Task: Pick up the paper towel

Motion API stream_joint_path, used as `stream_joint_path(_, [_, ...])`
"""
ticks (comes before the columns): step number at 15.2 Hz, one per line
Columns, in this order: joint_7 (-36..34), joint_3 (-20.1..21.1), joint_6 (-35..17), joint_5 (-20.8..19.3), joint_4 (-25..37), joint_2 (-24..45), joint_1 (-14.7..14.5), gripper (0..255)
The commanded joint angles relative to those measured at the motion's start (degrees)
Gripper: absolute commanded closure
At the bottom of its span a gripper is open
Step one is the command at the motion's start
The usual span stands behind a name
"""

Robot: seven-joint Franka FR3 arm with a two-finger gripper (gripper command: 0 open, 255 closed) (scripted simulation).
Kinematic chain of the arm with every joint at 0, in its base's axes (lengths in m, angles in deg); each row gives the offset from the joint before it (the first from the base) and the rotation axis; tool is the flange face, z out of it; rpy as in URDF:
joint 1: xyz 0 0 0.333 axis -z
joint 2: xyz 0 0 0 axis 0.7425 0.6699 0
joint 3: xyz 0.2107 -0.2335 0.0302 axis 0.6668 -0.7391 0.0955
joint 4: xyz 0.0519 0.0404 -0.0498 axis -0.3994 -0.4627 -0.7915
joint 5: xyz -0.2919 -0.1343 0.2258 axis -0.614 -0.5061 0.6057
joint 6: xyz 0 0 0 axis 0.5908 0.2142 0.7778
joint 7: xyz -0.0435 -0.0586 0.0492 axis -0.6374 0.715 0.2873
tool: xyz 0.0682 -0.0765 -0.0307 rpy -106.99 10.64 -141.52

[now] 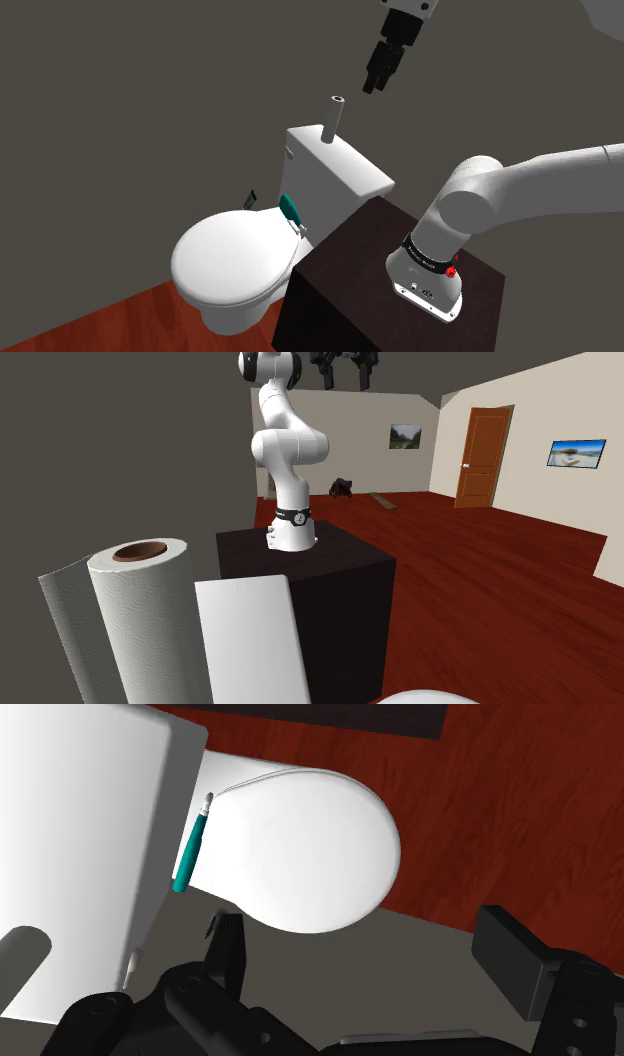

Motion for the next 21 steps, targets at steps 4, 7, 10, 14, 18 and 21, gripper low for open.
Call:
stream_joint_path(4, [1.5, -1.9, -4.7, -1.6, -0.6, 3.5, 1.2, 0])
stream_joint_path(7, [2.9, -3.8, -9.4, -3.0, -0.6, 7.5, 2.4, 0])
stream_joint_path(10, [4.2, -5.7, -13.8, -4.0, 0.0, 11.9, 3.4, 0])
stream_joint_path(14, [6.0, -8.3, -19.5, -4.9, 1.7, 18.3, 4.5, 0])
stream_joint_path(18, [7.9, -11.0, -24.5, -5.0, 4.5, 25.1, 5.4, 0])
stream_joint_path(21, [9.5, -13.0, -27.8, -4.5, 7.2, 30.4, 6.0, 0])
